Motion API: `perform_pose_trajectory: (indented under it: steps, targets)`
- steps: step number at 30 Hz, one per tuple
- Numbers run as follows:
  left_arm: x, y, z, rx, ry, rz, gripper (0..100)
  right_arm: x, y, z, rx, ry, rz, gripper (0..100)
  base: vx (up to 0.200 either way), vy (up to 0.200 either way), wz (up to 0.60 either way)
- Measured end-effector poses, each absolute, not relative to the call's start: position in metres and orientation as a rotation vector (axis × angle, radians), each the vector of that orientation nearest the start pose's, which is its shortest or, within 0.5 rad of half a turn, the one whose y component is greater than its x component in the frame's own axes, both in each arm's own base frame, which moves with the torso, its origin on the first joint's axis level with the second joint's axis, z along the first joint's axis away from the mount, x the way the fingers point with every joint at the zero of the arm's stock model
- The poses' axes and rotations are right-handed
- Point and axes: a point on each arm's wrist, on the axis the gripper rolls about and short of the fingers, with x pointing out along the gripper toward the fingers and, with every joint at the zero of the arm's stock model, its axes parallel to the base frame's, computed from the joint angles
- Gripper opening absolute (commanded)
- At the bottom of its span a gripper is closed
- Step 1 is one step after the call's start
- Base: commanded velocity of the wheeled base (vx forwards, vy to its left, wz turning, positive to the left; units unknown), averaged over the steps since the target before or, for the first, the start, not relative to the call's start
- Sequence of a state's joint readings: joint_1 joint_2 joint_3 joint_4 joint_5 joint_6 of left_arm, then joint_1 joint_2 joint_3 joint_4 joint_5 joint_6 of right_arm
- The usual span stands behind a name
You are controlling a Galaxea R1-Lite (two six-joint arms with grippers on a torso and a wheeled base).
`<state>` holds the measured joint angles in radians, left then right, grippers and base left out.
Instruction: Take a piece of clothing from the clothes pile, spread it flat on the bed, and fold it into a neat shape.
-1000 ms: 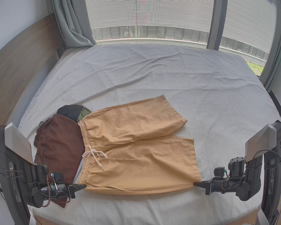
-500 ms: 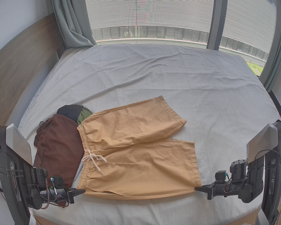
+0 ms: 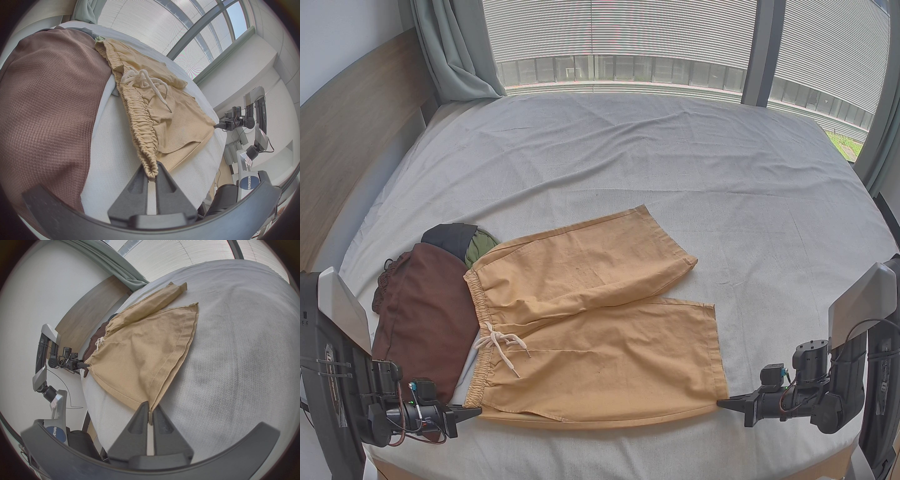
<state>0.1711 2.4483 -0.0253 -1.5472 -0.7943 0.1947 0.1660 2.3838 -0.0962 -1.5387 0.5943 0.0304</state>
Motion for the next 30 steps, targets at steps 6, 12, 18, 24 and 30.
perform_pose_trajectory:
  steps: [6,12,18,24,30]
  targets:
    - [0.218,0.019,-0.050,-0.258,0.700,-0.649,0,0.231,0.052,-0.037,0.197,0.730,0.742,0,0.000,0.000,0.00]
    - [0.226,0.008,-0.028,-0.331,0.662,-0.654,0,0.234,0.053,-0.033,0.201,0.700,0.762,0,0.000,0.000,0.00]
    - [0.229,0.001,-0.010,-0.328,0.606,-0.679,0,0.238,0.056,-0.024,0.249,0.677,0.777,0,0.000,0.000,0.00]
    - [0.231,-0.003,-0.001,-0.309,0.570,-0.697,0,0.239,0.061,-0.014,0.272,0.650,0.792,0,0.000,0.000,0.00]
    - [0.234,-0.003,0.004,-0.300,0.543,-0.702,0,0.240,0.062,-0.008,0.266,0.625,0.800,0,0.000,0.000,0.00]
